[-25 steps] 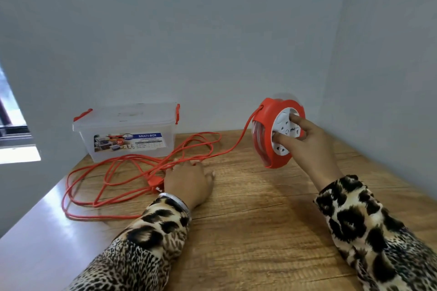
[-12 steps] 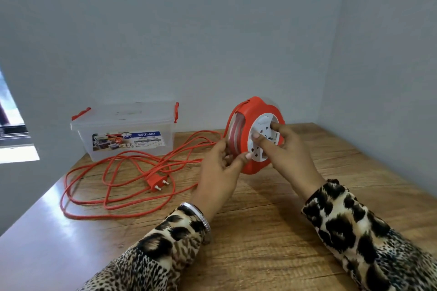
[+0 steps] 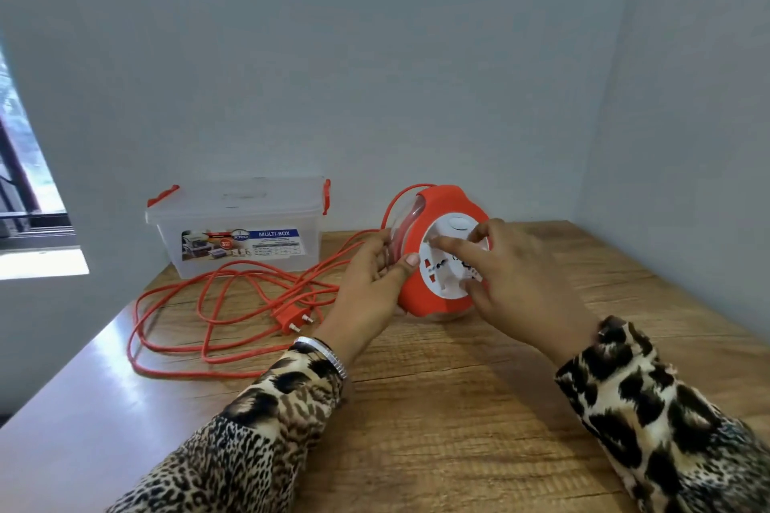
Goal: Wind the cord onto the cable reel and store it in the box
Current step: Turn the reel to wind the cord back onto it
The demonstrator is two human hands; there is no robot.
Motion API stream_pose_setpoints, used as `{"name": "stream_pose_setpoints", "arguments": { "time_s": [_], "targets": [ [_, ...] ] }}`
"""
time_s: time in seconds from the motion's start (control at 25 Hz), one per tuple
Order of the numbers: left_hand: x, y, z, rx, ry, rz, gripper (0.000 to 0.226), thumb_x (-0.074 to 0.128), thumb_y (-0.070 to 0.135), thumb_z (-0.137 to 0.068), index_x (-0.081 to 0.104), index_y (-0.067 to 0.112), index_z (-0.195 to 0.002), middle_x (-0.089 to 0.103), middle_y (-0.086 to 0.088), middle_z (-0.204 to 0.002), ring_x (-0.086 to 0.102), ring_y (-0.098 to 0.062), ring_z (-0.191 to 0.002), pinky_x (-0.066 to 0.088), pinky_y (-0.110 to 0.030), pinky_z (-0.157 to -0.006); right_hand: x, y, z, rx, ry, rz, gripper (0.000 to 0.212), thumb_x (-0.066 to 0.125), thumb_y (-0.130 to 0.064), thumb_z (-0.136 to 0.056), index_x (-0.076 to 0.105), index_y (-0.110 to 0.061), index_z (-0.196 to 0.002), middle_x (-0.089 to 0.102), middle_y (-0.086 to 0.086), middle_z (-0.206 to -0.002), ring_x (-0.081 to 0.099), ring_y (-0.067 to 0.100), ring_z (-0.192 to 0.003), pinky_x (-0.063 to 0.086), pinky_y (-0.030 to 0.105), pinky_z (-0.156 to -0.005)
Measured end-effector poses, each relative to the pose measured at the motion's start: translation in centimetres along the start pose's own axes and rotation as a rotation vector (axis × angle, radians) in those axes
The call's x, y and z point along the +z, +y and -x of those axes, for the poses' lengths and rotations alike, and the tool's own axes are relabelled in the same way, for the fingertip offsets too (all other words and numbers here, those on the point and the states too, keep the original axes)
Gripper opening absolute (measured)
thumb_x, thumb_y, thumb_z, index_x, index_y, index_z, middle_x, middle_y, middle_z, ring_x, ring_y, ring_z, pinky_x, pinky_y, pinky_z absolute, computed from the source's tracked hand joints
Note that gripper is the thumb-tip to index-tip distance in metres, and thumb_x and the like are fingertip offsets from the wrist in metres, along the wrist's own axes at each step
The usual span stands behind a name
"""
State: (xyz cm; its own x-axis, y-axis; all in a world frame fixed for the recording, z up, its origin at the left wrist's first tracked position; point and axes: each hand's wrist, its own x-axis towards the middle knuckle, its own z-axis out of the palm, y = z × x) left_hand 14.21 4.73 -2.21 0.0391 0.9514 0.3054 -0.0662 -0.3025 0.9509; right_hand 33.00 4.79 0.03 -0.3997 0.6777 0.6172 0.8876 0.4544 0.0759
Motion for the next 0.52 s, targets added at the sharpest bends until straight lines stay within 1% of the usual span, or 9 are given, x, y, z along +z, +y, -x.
{"name": "stream_pose_setpoints", "arguments": {
  "time_s": [0.08, 0.16, 0.24, 0.32, 0.36, 0.4, 0.44, 0.48, 0.52],
  "targets": [
    [-0.6, 0.1, -0.2, -0.013, -0.016, -0.034, 0.038, 0.059, 0.021, -0.096, 0.051, 0.021, -0.134, 0.070, 0.000, -0.119, 0.073, -0.018, -0.096, 0.057, -0.025, -0.056, 0.8, -0.5, 0.2, 0.016, -0.025, 0.050, 0.067, 0.060, -0.029, -0.086, 0.030, -0.047, -0.143, 0.057, 0.006, -0.116, 0.052, 0.024, -0.102, 0.043, 0.038, -0.082],
    [-0.8, 0.0, -0.2, -0.009, -0.044, -0.060, 0.041, 0.059, 0.024, -0.096, 0.049, 0.023, -0.136, 0.069, 0.001, -0.121, 0.073, -0.018, -0.095, 0.056, -0.025, -0.055, 1.2, -0.4, 0.0, 0.017, -0.063, 0.028, 0.065, 0.053, -0.038, -0.089, 0.021, -0.046, -0.145, 0.057, 0.005, -0.114, 0.052, 0.024, -0.100, 0.044, 0.037, -0.081],
    [-0.8, -0.1, -0.2, 0.006, -0.068, -0.073, 0.044, 0.060, 0.026, -0.095, 0.048, 0.024, -0.138, 0.067, 0.001, -0.124, 0.072, -0.018, -0.097, 0.056, -0.025, -0.057, 1.4, -0.1, -0.4, 0.019, -0.098, 0.022, 0.063, 0.049, -0.044, -0.088, 0.020, -0.044, -0.145, 0.061, 0.004, -0.107, 0.055, 0.023, -0.094, 0.044, 0.034, -0.076],
    [-0.4, -0.3, -0.2, 0.024, -0.077, -0.047, 0.046, 0.061, 0.025, -0.095, 0.047, 0.025, -0.139, 0.067, -0.001, -0.125, 0.072, -0.020, -0.098, 0.056, -0.026, -0.059, 1.8, -0.1, -0.2, 0.035, -0.014, 0.064, 0.062, 0.047, -0.049, -0.086, 0.025, -0.041, -0.143, 0.066, 0.002, -0.091, 0.060, 0.022, -0.080, 0.039, 0.029, -0.064],
    [-0.2, -0.5, -0.1, 0.036, -0.075, -0.025, 0.045, 0.061, 0.024, -0.095, 0.049, 0.026, -0.138, 0.067, -0.003, -0.124, 0.073, -0.021, -0.095, 0.056, -0.026, -0.059, 2.0, -0.4, -0.1, 0.083, 0.043, 0.052, 0.062, 0.045, -0.054, -0.084, 0.027, -0.040, -0.142, 0.067, 0.000, -0.081, 0.061, 0.022, -0.072, 0.036, 0.028, -0.058],
    [0.1, -0.6, -0.1, 0.043, -0.066, -0.002, 0.045, 0.062, 0.023, -0.094, 0.050, 0.026, -0.137, 0.066, -0.004, -0.126, 0.073, -0.021, -0.094, 0.058, -0.027, -0.061, 2.2, -0.7, 0.1, 0.165, 0.077, -0.019, 0.063, 0.043, -0.060, -0.084, 0.028, -0.039, -0.141, 0.066, -0.002, -0.075, 0.061, 0.021, -0.067, 0.036, 0.027, -0.055],
    [0.4, -0.8, 0.0, 0.043, -0.043, 0.013, 0.046, 0.063, 0.024, -0.093, 0.050, 0.027, -0.137, 0.061, -0.004, -0.132, 0.071, -0.023, -0.100, 0.060, -0.030, -0.064, 2.5, -1.1, 0.1, 0.264, 0.082, -0.148, 0.066, 0.040, -0.066, -0.084, 0.027, -0.037, -0.141, 0.067, -0.003, -0.076, 0.062, 0.020, -0.068, 0.040, 0.028, -0.055],
    [0.6, -1.0, 0.0, 0.043, -0.012, 0.014, 0.048, 0.065, 0.025, -0.092, 0.051, 0.027, -0.137, 0.053, -0.003, -0.139, 0.067, -0.025, -0.110, 0.062, -0.036, -0.071, 2.8, -1.3, 0.1, 0.362, 0.058, -0.318, 0.069, 0.040, -0.068, -0.084, 0.025, -0.034, -0.142, 0.069, -0.002, -0.085, 0.065, 0.019, -0.074, 0.048, 0.031, -0.060],
    [0.7, -1.3, 0.0, 0.050, 0.014, 0.009, 0.048, 0.066, 0.025, -0.091, 0.052, 0.029, -0.137, 0.045, -0.003, -0.145, 0.061, -0.027, -0.119, 0.061, -0.043, -0.079, 3.0, -1.5, 0.0, 0.459, 0.015, -0.514, 0.071, 0.044, -0.066, -0.086, 0.024, -0.031, -0.145, 0.069, 0.001, -0.101, 0.066, 0.019, -0.086, 0.053, 0.035, -0.070]
  ]
}}
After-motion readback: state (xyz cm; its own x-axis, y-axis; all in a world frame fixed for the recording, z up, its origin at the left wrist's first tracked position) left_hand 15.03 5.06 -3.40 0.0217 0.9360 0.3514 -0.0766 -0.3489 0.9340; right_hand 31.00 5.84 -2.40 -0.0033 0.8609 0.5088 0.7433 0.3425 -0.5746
